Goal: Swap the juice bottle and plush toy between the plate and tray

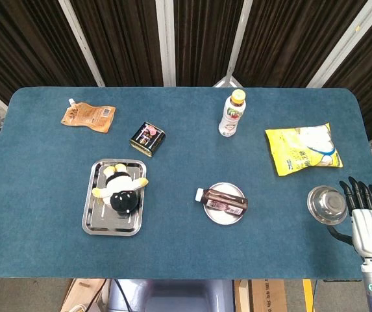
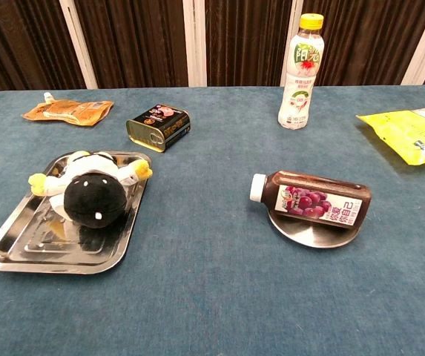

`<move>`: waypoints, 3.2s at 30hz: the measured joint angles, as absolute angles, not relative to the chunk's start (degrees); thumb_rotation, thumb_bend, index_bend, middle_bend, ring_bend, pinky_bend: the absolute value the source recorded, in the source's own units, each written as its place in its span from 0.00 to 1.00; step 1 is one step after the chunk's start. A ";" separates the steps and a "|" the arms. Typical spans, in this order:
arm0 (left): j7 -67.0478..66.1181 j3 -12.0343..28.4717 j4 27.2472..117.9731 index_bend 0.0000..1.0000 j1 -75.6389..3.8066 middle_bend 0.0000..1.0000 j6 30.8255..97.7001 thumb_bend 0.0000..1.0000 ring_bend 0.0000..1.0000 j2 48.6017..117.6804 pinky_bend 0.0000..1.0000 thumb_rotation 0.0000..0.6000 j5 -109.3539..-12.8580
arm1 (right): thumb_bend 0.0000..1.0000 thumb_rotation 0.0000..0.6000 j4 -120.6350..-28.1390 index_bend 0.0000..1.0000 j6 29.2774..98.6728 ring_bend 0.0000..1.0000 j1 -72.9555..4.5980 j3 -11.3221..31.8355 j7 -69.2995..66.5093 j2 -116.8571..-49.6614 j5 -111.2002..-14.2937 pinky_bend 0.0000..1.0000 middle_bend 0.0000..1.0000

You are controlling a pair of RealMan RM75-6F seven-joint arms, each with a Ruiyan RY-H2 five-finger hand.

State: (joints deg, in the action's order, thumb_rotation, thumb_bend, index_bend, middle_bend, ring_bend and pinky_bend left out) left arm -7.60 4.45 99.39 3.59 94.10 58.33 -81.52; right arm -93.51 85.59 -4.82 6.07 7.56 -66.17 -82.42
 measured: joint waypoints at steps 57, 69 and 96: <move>-5.63 8.06 97.83 0.14 2.27 0.00 91.66 0.12 0.00 58.57 0.03 1.00 -74.38 | 0.07 1.00 -116.43 0.12 74.47 0.12 -37.10 18.32 50.42 -91.26 -34.28 0.00 0.17; -3.01 8.79 97.51 0.15 2.91 0.00 92.48 0.12 0.00 57.78 0.03 1.00 -73.52 | 0.07 1.00 -108.39 0.20 83.02 0.25 -43.35 19.44 54.44 -101.46 -29.92 0.00 0.29; -1.44 8.85 98.41 0.19 3.68 0.00 93.07 0.12 0.00 56.96 0.03 1.00 -73.30 | 0.16 1.00 -99.38 0.42 83.34 0.50 -43.43 16.19 52.42 -103.99 -32.52 0.00 0.48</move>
State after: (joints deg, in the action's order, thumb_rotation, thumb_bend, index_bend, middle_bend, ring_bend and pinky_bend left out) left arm -1.44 8.85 98.41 3.68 93.07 56.96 -73.30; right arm -99.38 83.34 -43.43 16.19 52.42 -103.99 -32.52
